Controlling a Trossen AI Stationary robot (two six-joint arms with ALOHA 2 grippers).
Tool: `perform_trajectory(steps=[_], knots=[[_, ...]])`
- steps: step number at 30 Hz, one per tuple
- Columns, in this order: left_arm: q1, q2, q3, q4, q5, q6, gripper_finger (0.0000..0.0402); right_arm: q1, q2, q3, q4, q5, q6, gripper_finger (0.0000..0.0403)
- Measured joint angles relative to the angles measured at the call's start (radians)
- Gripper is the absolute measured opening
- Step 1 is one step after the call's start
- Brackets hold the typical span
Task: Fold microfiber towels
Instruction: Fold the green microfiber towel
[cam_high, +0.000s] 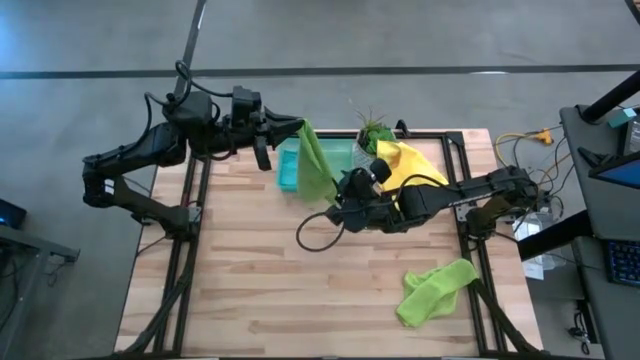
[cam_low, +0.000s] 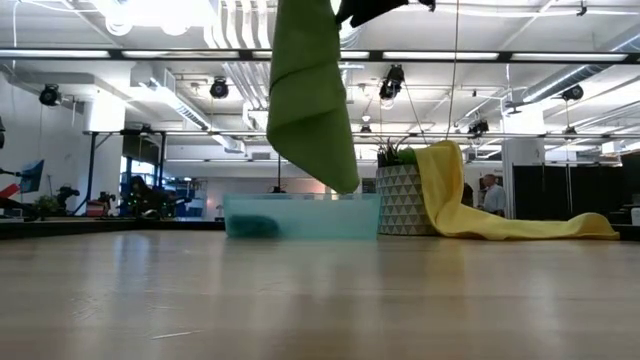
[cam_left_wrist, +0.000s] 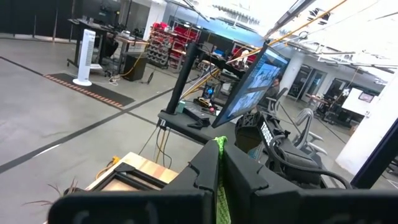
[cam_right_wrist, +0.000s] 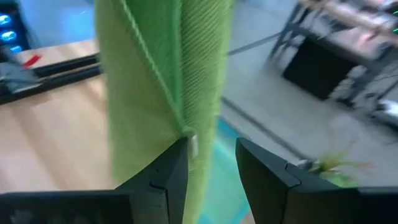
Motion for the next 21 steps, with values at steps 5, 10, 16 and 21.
perform_trajectory(steps=[5,10,16,21], knots=[[0.000,0.000,0.000,-0.001,0.000,0.000,0.0000,0.020,-0.003,0.000,0.001,0.073,0.000,0.0126],[0.000,0.000,0.000,0.001,0.000,0.000,0.0000,0.016,0.004,0.000,0.026,0.007,0.000,0.0127],[0.000,0.000,0.000,0.021,-0.001,0.000,0.0000,0.010,0.012,-0.007,0.087,-0.057,0.000,0.0132],[0.000,0.000,0.000,0.023,-0.002,0.000,0.0000,-0.004,0.012,-0.030,0.116,-0.102,-0.002,0.0131]])
